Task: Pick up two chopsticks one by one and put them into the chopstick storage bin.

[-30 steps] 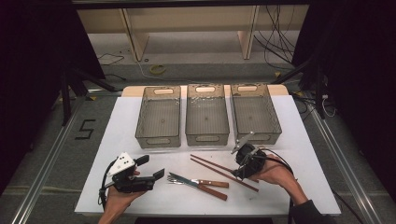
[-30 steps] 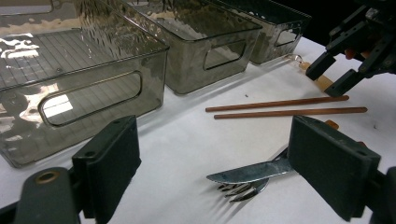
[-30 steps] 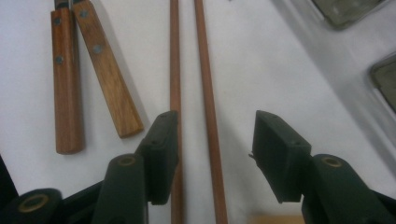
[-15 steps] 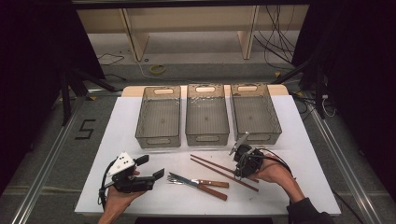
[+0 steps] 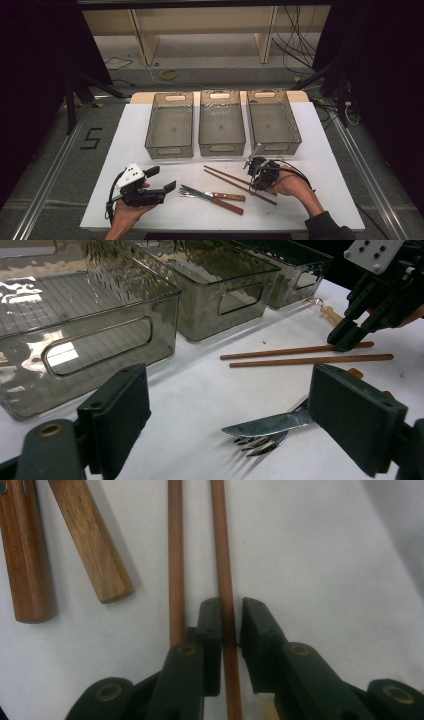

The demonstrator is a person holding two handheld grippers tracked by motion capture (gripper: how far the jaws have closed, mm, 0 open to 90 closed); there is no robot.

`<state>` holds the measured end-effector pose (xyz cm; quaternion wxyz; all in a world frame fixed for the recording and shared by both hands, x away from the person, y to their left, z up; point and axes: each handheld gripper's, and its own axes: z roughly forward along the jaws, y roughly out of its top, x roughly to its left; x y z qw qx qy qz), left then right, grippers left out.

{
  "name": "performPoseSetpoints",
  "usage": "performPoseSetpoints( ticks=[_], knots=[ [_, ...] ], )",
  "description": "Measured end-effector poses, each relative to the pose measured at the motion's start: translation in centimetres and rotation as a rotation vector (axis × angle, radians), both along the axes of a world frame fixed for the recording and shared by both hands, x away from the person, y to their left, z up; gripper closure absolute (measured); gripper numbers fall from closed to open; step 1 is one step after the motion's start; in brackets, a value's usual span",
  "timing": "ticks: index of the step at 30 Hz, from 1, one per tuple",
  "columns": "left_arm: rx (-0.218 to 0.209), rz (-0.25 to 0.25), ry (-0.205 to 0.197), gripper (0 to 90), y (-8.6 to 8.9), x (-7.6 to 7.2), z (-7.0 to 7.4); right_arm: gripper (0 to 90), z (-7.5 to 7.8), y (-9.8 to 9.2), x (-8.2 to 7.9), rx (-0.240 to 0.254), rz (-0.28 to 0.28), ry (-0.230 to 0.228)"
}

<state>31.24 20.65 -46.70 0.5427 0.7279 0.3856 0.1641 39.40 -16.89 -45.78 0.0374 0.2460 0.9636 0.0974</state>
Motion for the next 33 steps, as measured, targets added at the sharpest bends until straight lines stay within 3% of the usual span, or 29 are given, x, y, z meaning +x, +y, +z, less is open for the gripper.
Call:
performPoseSetpoints(
  ticks=[6,14,20,27,30,33],
  knots=[
    [0.002,-0.001,-0.002,16.2,0.0,0.0,0.0,82.8,0.0,0.6,-0.1,-0.038,0.019,0.001],
    [0.005,-0.003,-0.002,16.3,0.0,0.0,0.1,84.6,0.0,0.7,-0.1,-0.048,0.035,0.001],
    [0.002,-0.004,0.0,16.3,0.0,0.0,0.1,84.8,0.5,0.5,-0.2,-0.02,0.043,-0.003],
    [0.018,-0.023,0.003,16.3,-0.4,0.1,0.3,84.8,2.5,0.4,-0.8,0.036,0.057,-0.042],
    [0.031,-0.047,0.004,16.3,-0.7,0.3,0.7,84.8,3.2,0.8,-1.3,0.033,0.085,-0.069],
    [0.093,-0.103,0.01,16.4,-1.9,0.6,1.5,84.8,3.6,1.6,-1.8,0.027,0.115,-0.083]
  ],
)
